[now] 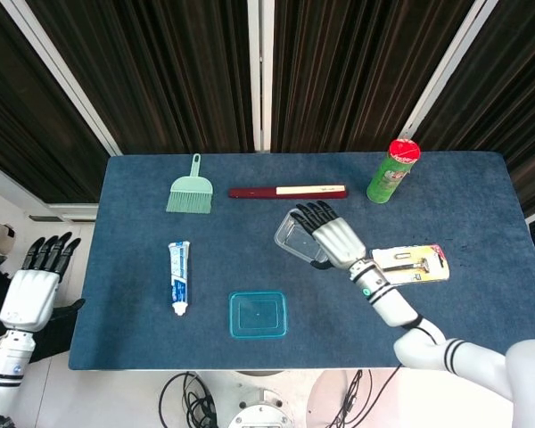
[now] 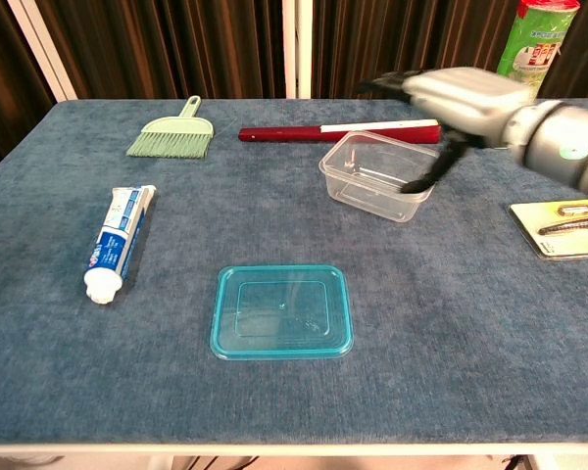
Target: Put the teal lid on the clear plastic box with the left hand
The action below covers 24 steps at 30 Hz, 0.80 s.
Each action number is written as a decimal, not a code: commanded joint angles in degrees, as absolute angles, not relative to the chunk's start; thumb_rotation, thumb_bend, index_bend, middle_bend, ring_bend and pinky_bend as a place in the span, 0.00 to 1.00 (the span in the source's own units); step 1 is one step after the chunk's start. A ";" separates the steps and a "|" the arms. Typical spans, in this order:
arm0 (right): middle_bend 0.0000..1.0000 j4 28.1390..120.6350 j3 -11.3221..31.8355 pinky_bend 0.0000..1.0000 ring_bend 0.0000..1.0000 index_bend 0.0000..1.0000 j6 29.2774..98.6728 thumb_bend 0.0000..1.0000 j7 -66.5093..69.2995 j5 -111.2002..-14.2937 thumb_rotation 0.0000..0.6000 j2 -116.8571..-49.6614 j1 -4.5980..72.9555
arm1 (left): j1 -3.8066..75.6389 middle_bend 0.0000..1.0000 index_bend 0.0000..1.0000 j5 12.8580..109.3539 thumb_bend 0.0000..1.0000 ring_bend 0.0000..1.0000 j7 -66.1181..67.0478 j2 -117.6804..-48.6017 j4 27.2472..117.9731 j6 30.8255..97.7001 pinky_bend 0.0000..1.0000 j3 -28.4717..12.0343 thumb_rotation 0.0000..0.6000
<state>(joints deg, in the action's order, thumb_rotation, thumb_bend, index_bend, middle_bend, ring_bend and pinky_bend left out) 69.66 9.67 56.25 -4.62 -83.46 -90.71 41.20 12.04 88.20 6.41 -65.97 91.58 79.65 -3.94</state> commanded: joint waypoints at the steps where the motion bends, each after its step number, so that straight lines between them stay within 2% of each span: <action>1: 0.00 72.91 7.38 0.00 0.00 0.00 59.52 0.03 -5.21 -82.77 1.00 -86.18 36.91 | 14.20 0.00 0.06 90.58 0.00 0.00 7.38 -65.31 93.13 77.80 0.00 -3.64 1.00; 8: 0.00 73.54 6.43 0.00 0.00 0.00 61.44 0.03 -5.67 -80.32 1.00 -83.41 33.41 | 18.86 0.00 0.06 94.04 0.00 0.00 10.24 -66.01 97.29 72.39 0.00 -2.89 1.00; 15: 0.00 76.37 6.42 0.00 0.00 0.00 68.06 0.03 -4.73 -80.90 1.00 -78.63 29.14 | 24.64 0.00 0.06 93.97 0.00 0.00 19.40 -68.40 103.91 62.09 0.00 -2.00 1.00; 19: 0.00 79.62 6.61 0.00 0.00 0.00 72.76 0.03 -4.32 -81.38 1.00 -75.81 26.27 | 28.05 0.00 0.06 90.01 0.00 0.00 26.24 -73.28 107.56 57.01 0.00 -3.67 1.00; 24: 0.00 80.96 6.25 0.00 0.00 0.00 76.23 0.03 -2.43 -81.54 1.00 -73.31 23.09 | 32.71 0.00 0.06 85.32 0.00 0.00 32.00 -80.65 107.27 51.56 0.00 -5.29 1.00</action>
<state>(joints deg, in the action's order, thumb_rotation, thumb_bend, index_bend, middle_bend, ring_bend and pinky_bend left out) 80.57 6.41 75.41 -3.10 -81.42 -73.94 23.97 30.10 87.97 29.47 -77.35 106.88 54.42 -4.18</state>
